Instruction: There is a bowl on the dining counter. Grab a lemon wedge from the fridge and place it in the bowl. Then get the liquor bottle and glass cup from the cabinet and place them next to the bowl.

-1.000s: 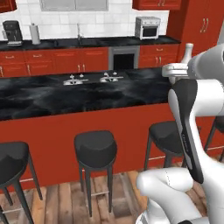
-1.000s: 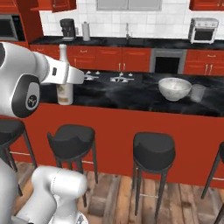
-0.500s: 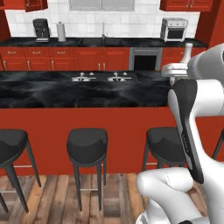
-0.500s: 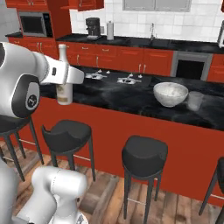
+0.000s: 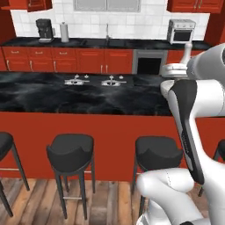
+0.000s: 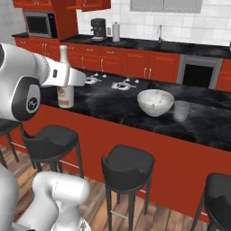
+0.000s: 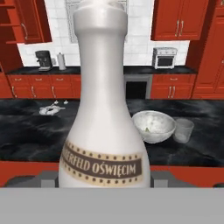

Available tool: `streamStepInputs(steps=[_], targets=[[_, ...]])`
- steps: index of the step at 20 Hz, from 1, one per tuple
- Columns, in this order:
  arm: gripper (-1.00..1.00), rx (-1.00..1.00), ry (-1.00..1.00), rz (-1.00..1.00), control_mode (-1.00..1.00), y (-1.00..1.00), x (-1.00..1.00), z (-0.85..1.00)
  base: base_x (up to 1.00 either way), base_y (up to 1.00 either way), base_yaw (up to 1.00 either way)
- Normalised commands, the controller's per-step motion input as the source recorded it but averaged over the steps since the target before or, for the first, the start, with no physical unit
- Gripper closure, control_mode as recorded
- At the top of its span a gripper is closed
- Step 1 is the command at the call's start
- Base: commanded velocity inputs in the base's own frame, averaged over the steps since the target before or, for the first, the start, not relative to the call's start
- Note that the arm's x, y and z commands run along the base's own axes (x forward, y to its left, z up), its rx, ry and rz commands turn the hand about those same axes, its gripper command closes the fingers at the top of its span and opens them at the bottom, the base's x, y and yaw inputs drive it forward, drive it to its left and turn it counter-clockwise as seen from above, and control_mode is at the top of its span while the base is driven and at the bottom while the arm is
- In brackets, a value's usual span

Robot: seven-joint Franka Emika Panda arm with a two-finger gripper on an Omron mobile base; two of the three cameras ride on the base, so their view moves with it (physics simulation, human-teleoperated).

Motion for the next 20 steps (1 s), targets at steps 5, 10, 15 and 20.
streamStepInputs(steps=[5,10,15,20], targets=[[1.00,0.00,0.00,0.00,1.00,0.00,0.00,0.00,0.53,-0.22,-0.12],[1.00,0.00,0.00,0.00,1.00,0.00,0.00,0.00,0.59,-0.01,-0.31],[1.00,0.00,0.00,0.00,1.00,0.00,0.00,0.00,0.67,0.02,-0.38],[1.00,0.00,0.00,-0.03,-1.00,0.27,0.36,0.00,0.26,0.10,-0.11]])
